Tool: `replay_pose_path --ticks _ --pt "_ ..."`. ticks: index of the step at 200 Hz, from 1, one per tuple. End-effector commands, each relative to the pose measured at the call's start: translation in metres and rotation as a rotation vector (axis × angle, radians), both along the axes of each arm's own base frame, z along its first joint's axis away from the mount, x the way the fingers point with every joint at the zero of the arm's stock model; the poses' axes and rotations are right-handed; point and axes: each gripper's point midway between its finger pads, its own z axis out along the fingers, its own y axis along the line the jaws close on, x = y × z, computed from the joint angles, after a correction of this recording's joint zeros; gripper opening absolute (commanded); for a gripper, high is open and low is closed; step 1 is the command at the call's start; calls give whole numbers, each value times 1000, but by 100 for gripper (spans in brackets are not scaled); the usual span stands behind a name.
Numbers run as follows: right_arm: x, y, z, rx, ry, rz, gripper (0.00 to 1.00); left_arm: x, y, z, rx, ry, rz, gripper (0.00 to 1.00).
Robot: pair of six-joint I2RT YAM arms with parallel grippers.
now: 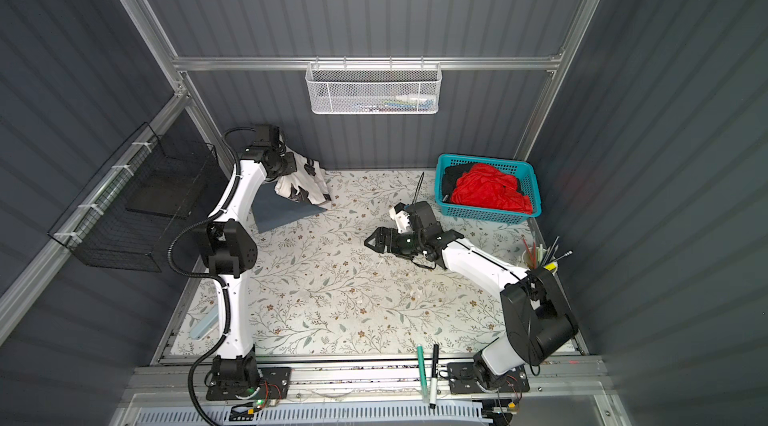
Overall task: Fold and stack the t-shirts
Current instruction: 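Carry the white bundle toward the grey cloth with the left gripper while the right releases, then lower the white bundle onto the grey cloth with the left gripper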
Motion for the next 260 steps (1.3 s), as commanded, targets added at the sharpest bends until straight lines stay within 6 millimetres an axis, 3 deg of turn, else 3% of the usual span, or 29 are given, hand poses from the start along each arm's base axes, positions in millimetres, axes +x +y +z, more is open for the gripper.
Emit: replay_pose_path --ticks 1,37,85,142,185,260 --pt "0 5 5 15 -12 12 99 -3 17 40 11 -83 27 0" --pt "-1 7 5 17 -7 17 99 -4 28 35 19 -78 26 0" --pt "-5 9 2 12 2 27 99 -8 45 12 61 -38 70 0" --pt "-7 11 1 10 7 32 99 -15 72 3 183 -44 166 0" --pt "-8 13 0 9 12 42 99 -15 85 -16 275 -12 188 0" --pt "-8 16 -4 6 24 50 99 -27 96 -48 326 47 226 1"
